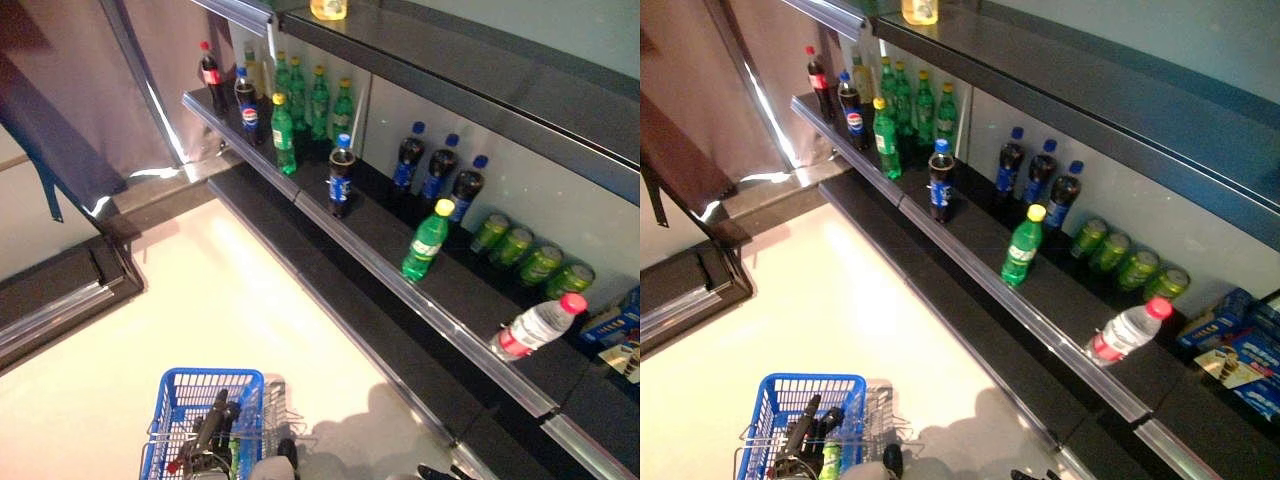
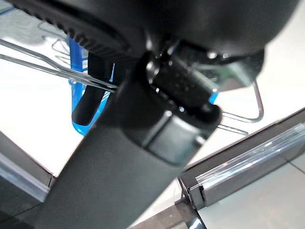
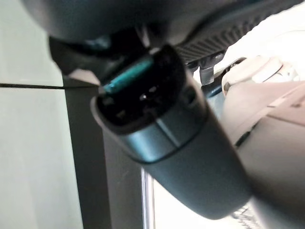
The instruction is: Pick up the drink and place into the basket.
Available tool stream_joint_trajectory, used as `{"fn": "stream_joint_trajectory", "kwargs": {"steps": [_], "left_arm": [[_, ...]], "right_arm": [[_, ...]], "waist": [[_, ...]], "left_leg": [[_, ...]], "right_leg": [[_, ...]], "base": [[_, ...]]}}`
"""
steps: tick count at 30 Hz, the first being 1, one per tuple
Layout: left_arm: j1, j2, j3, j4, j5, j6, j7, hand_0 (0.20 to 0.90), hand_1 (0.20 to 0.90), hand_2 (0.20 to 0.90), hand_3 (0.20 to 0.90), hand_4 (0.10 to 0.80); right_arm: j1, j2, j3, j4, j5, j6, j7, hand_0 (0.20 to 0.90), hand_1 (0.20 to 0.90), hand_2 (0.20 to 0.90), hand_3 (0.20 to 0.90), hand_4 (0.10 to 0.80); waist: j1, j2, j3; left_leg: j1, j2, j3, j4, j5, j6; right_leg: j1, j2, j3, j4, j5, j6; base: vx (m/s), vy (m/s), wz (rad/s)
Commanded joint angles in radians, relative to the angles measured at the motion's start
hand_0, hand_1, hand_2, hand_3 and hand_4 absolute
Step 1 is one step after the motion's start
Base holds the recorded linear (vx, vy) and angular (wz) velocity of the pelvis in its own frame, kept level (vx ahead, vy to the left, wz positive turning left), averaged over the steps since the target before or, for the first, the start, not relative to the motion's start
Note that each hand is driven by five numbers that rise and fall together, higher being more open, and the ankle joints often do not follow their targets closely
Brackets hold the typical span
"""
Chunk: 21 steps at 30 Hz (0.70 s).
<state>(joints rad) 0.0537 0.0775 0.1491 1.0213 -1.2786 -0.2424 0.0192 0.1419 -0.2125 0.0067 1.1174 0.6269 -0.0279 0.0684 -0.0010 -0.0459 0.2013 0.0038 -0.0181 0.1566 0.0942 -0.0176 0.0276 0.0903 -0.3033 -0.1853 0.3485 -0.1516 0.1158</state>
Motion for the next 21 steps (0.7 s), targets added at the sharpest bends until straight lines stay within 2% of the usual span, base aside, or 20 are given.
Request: {"fn": "stream_joint_trajectory", "kwargs": {"steps": [1,2,3,4,5,6,7,9,10,12,13,15,17,19,21], "left_arm": [[-0.017,0.089,-0.048,-0.183,0.097,-0.104,-0.062,0.3,0.3,0.3,0.2,0.1],[-0.019,0.095,-0.054,-0.174,0.087,-0.11,-0.066,0.3,0.3,0.3,0.2,0.1],[-0.02,0.094,-0.053,-0.168,0.08,-0.113,-0.067,0.3,0.3,0.3,0.2,0.1],[-0.026,0.088,-0.051,-0.155,0.051,-0.118,-0.062,0.3,0.3,0.3,0.2,0.1],[-0.028,0.087,-0.051,-0.151,0.043,-0.119,-0.063,0.3,0.3,0.3,0.2,0.1],[-0.033,0.083,-0.047,-0.144,0.042,-0.118,-0.065,0.3,0.3,0.3,0.2,0.1],[-0.042,0.074,-0.049,-0.124,0.05,-0.123,-0.075,0.3,0.3,0.3,0.2,0.1],[-0.054,0.064,-0.056,-0.103,0.059,-0.114,-0.084,0.3,0.3,0.3,0.2,0.1],[-0.056,0.058,-0.055,-0.093,0.071,-0.11,-0.093,0.3,0.3,0.3,0.2,0.1],[-0.048,0.049,-0.053,-0.087,0.093,-0.113,-0.097,0.3,0.3,0.3,0.2,0.1],[-0.044,0.048,-0.056,-0.089,0.098,-0.115,-0.092,0.3,0.3,0.3,0.2,0.1],[-0.04,0.043,-0.059,-0.091,0.09,-0.117,-0.086,0.3,0.3,0.3,0.2,0.1],[-0.041,0.038,-0.072,-0.073,0.091,-0.117,-0.076,0.3,0.3,0.3,0.2,0.1],[-0.025,0.016,-0.073,-0.05,0.124,-0.128,-0.061,0.3,0.3,0.3,0.2,0.1],[-0.012,0.005,-0.076,-0.023,0.111,-0.15,-0.087,0.3,0.3,0.3,0.2,0.1]], "right_arm": [[-0.011,0.006,0.014,-0.066,0.025,-0.032,-0.043,0.9,0.9,0.9,0.9,0.8],[-0.012,0.008,0.014,-0.064,0.067,-0.029,-0.052,0.9,0.9,0.9,0.9,0.8],[-0.013,0.008,0.012,-0.057,0.076,-0.027,-0.052,0.9,0.9,0.9,0.9,0.8],[-0.016,0.007,0.011,-0.03,0.076,-0.024,-0.05,0.9,0.9,0.9,0.9,0.8],[-0.017,0.006,0.011,-0.023,0.074,-0.023,-0.049,0.9,0.9,0.9,0.9,0.8],[-0.02,0.001,0.013,-0.008,0.079,-0.02,-0.044,0.9,0.9,0.9,0.9,0.8],[-0.021,-0.004,0.009,0.021,0.093,-0.026,-0.03,0.9,0.9,0.9,0.9,0.8],[-0.021,-0.006,0.006,0.045,0.11,-0.031,-0.024,0.9,0.9,0.9,0.9,0.8],[-0.024,-0.005,0.007,0.059,0.123,-0.034,-0.024,0.9,0.9,0.9,0.9,0.8],[-0.039,-0.001,0.006,0.063,0.137,-0.019,-0.033,0.9,0.9,0.9,0.9,0.8],[-0.044,0.002,0.002,0.058,0.138,-0.013,-0.038,0.9,0.9,0.9,0.9,0.8],[-0.048,0.004,-0.002,0.054,0.144,-0.004,-0.042,0.9,0.9,0.9,0.9,0.8],[-0.046,0.005,-0.004,0.067,0.153,-0.013,-0.046,0.9,0.9,0.9,0.9,0.8],[-0.032,0.012,-0.006,0.041,0.12,-0.001,-0.084,0.9,0.9,0.9,0.9,0.8],[-0.018,0.0,0.015,0.022,0.053,-0.033,-0.053,0.9,0.9,0.9,0.9,0.8]], "waist": [[-0.011,0.034,0.002],[-0.022,0.031,-0.009],[-0.024,0.027,-0.015],[-0.028,0.017,-0.024],[-0.029,0.016,-0.023],[-0.032,0.011,-0.024],[-0.038,0.001,-0.026],[-0.042,-0.013,-0.028],[-0.041,-0.02,-0.025],[-0.035,-0.034,-0.005],[-0.037,-0.038,0.005],[-0.043,-0.037,0.007],[-0.057,-0.033,-0.002],[-0.069,-0.019,-0.026],[-0.078,-0.016,-0.04]], "left_leg": [[0.024,0.021,-0.025,0.083,-0.073,-0.022],[0.021,-0.001,-0.037,0.081,-0.076,-0.018],[0.022,-0.012,-0.038,0.078,-0.077,-0.018],[0.028,-0.038,-0.037,0.08,-0.086,-0.015],[0.031,-0.042,-0.036,0.08,-0.088,-0.014],[0.03,-0.054,-0.031,0.085,-0.095,-0.013],[0.021,-0.075,-0.036,0.095,-0.103,-0.011],[0.007,-0.102,-0.05,0.119,-0.114,-0.015],[0.001,-0.112,-0.054,0.132,-0.122,-0.018],[0.016,-0.12,-0.03,0.171,-0.161,-0.021],[0.019,-0.121,-0.024,0.204,-0.187,-0.015],[0.02,-0.12,-0.019,0.243,-0.213,-0.005],[0.011,-0.119,-0.021,0.351,-0.216,-0.006],[0.018,-0.1,-0.01,0.539,-0.112,-0.062],[-0.007,-0.093,0.0,0.744,-0.014,-0.107]], "right_leg": [[-0.142,0.076,0.119,0.068,0.13,0.013],[-0.133,0.162,0.123,0.034,0.086,-0.012],[-0.126,0.188,0.12,0.013,0.08,-0.02],[-0.095,0.235,0.116,-0.08,0.07,-0.044],[-0.088,0.242,0.116,-0.096,0.072,-0.047],[-0.077,0.266,0.131,-0.146,0.081,-0.054],[-0.07,0.303,0.177,-0.223,0.107,-0.058],[-0.07,0.335,0.22,-0.314,0.162,-0.05],[-0.089,0.343,0.209,-0.331,0.193,-0.042],[-0.162,0.348,0.109,-0.302,0.234,-0.026],[-0.191,0.345,0.09,-0.265,0.234,-0.023],[-0.209,0.344,0.086,-0.23,0.219,-0.033],[-0.211,0.348,0.111,-0.205,0.188,-0.06],[-0.179,0.34,0.069,-0.195,0.159,-0.101],[-0.149,0.329,0.05,-0.222,0.163,-0.126]], "base": [[0.144,0.243,0.2],[0.195,0.284,0.3],[0.293,0.314,0.55],[0.238,0.22,0.44],[0.253,0.215,0.49],[0.214,0.157,0.34],[0.237,0.153,0.37],[0.292,0.147,0.36],[0.338,0.143,0.45],[0.391,0.144,0.11],[0.431,0.179,-0.28],[0.307,0.138,-0.3],[0.37,0.161,0.0],[0.471,0.208,0.1],[0.448,0.204,0.15]]}}
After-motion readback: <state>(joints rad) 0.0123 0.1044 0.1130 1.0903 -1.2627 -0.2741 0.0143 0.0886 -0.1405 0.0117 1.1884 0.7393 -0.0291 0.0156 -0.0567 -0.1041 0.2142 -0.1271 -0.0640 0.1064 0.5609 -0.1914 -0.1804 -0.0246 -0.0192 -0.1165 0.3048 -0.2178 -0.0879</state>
